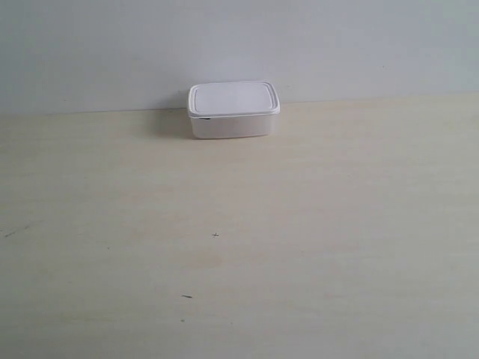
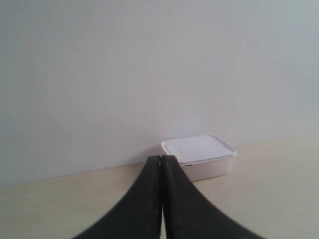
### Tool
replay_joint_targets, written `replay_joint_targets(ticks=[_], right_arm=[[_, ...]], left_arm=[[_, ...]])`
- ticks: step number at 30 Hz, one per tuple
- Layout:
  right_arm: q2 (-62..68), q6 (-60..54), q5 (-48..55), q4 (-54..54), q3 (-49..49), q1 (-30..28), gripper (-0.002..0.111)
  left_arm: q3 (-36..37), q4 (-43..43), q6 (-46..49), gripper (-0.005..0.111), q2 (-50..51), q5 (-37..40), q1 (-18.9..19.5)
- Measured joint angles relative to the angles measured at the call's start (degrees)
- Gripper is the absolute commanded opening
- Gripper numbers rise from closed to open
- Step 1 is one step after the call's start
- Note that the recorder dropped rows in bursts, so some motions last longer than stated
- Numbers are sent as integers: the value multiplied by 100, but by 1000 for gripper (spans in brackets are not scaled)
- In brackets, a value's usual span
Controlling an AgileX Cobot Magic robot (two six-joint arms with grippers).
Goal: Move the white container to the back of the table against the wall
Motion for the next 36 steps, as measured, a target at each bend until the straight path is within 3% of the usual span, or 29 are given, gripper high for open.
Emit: replay_joint_targets(ticks=[10,24,31,36], right_arm=[[77,0,336,0,0,0,0],[-38,0,360,0,85,0,0],[-919,0,311,-11,812,0,0],[-1575,0,506,-11,1401,-258,0]], left_arm=[[0,0,0,0,-102,1510,0],[0,13,0,0,-102,1618,0],[97,13,0,0,-171,1642,15],[270,24,0,0,-477,1655,439]])
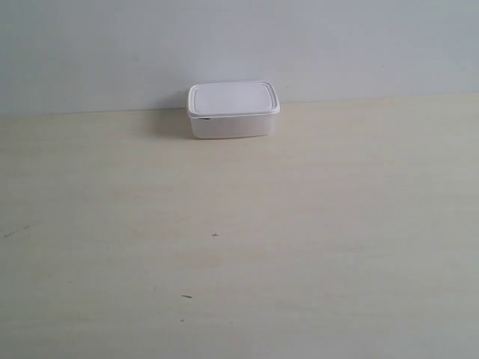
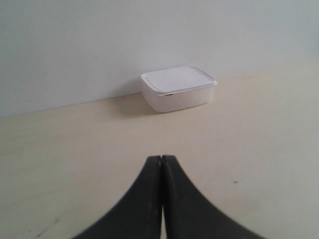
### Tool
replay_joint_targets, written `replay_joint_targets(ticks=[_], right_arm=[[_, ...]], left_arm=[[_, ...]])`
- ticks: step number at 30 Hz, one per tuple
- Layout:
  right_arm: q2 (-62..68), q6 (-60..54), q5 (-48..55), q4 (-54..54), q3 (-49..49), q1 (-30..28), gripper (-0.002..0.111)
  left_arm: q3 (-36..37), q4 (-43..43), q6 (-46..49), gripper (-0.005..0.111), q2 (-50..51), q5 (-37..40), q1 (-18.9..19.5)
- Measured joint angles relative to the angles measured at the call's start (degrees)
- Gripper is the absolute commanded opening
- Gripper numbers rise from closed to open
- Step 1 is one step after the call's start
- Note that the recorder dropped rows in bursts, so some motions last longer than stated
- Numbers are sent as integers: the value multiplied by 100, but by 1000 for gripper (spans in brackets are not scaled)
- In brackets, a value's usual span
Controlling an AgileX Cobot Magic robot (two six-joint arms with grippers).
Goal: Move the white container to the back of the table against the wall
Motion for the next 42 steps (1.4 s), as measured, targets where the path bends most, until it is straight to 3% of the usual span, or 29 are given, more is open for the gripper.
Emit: replay_joint_targets(ticks=[7,11,25,33,39,42], right_arm=[[-518,0,259,0,257,-1107,0],[-698,11,259,-11,323,-1364,0],[-698,11,-17,-58,331,-1382,0],[-698,11,-1902,-1481,884,-1382,0],[-698,11,-2049,-2254,1154,-1382,0],[-698,11,-1606,-2615,1154,-1382,0]], left_arm=[[462,12,0,0,-410,0,1052],[786,12,0,0,-538,4,1342],[937,12,0,0,-548,285,1378],[1173,22,0,0,-549,-71,1378],[1176,33,0,0,-549,-266,1378],[1176,33,0,0,-549,-266,1378]])
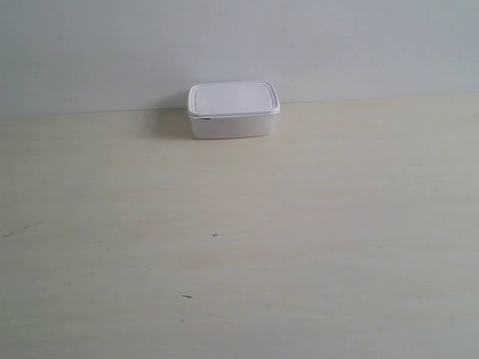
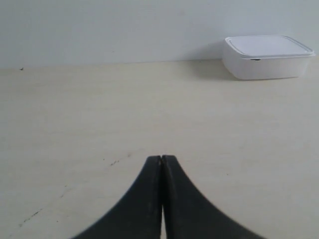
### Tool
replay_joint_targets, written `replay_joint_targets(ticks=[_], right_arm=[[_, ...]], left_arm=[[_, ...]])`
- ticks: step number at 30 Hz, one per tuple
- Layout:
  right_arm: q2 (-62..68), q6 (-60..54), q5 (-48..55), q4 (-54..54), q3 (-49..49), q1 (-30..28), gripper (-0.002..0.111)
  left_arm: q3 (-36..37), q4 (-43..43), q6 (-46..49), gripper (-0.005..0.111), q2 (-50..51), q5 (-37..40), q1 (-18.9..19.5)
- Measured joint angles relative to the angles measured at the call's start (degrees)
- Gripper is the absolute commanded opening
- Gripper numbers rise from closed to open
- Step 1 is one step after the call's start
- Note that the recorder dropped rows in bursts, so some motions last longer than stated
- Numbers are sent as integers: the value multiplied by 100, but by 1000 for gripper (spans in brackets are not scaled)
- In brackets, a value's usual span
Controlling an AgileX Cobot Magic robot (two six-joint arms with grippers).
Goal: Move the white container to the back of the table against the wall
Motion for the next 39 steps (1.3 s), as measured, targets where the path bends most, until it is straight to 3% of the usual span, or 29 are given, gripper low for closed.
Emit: replay_joint_targets(ticks=[4,12,39], right_arm=[[0,0,496,-76,0,0,0],[0,26,521,-76,0,0,0],[0,37,521,-76,0,0,0]], left_arm=[[0,0,0,0,0,105,0],[4,0,0,0,0,582,0],[4,0,0,0,0,608,0]])
